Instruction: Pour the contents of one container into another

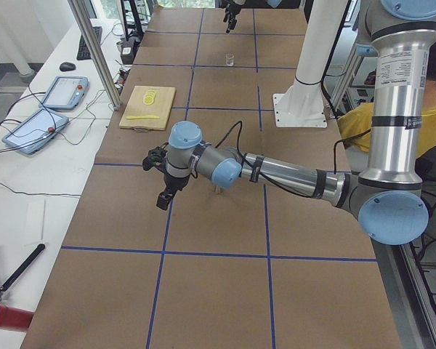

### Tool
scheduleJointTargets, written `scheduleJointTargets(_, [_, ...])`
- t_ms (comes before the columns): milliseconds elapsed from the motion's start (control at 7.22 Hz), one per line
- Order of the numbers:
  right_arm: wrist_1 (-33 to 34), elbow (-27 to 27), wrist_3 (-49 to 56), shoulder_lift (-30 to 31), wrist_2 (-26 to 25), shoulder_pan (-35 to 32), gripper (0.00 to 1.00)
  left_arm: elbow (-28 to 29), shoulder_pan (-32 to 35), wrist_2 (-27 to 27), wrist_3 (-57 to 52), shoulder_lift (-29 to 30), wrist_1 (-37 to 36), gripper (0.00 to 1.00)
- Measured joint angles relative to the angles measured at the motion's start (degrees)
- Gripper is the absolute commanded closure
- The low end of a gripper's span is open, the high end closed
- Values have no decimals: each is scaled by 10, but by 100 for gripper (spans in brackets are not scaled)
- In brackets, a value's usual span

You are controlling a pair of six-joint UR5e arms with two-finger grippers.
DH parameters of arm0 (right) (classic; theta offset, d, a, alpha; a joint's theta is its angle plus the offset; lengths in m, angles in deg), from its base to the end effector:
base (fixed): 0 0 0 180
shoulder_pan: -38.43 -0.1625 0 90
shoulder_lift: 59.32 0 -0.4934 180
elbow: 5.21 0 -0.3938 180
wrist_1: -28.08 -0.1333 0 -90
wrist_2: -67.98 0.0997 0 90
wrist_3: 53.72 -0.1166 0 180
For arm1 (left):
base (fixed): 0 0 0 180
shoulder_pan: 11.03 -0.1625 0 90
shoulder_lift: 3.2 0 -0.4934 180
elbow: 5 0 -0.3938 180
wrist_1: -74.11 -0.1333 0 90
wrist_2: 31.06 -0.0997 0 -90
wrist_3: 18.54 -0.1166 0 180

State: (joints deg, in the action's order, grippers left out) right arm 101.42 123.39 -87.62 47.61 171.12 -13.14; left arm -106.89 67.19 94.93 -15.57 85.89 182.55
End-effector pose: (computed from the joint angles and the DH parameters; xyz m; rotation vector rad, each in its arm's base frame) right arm -0.1469 -0.3569 0.5163 0.4078 -0.5716 -0.1525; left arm 0.0411 -0.5144 0.6140 0.4147 0.6748 0.3069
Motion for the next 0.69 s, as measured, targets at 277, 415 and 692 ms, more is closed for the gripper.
scheduleJointTargets(277, [7,-119,217,-14,237,-246,0,-4,2,6,-12,-23,6,0])
scheduleJointTargets(415, [11,-181,276,-18,319,-323,0,-8,5,22,-14,-36,7,0])
scheduleJointTargets(692, [70,-238,321,-21,368,-358,0,-12,38,86,-9,-54,-5,0])
